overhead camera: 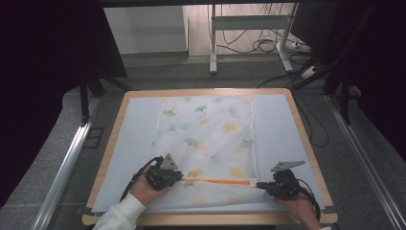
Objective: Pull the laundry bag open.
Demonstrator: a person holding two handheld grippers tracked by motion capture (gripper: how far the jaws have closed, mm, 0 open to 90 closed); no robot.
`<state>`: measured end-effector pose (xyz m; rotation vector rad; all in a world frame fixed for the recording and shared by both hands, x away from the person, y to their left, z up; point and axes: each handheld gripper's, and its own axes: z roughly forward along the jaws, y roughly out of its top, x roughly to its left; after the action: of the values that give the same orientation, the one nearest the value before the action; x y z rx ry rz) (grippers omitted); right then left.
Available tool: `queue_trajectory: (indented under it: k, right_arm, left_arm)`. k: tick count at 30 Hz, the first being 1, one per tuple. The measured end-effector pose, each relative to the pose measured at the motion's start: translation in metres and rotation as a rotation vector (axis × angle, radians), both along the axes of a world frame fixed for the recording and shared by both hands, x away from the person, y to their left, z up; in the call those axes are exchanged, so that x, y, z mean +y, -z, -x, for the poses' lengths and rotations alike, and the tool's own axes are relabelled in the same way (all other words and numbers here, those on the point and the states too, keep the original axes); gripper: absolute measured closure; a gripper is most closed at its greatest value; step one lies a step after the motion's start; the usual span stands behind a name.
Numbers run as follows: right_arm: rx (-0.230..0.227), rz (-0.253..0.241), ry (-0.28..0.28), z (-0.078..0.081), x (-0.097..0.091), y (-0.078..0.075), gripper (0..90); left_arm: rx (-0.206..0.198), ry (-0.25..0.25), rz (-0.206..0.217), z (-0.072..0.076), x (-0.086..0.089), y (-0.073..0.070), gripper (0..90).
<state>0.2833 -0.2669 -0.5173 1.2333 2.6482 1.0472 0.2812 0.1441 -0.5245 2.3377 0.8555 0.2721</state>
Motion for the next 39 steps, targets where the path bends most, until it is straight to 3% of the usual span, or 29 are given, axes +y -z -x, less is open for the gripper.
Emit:
queue_trajectory:
  k: [33,39]
  right_arm:
    - [0.000,0.001,-0.001,0.000,0.000,0.000,89.9]
    - [0.000,0.001,-0.001,0.000,0.000,0.000,89.9]
  left_arm:
    - [0.012,-0.059,0.007,0.007,0.029,0.001,84.3]
    - [0.002,-0.073,-0.007,0.009,0.034,0.001,84.4]
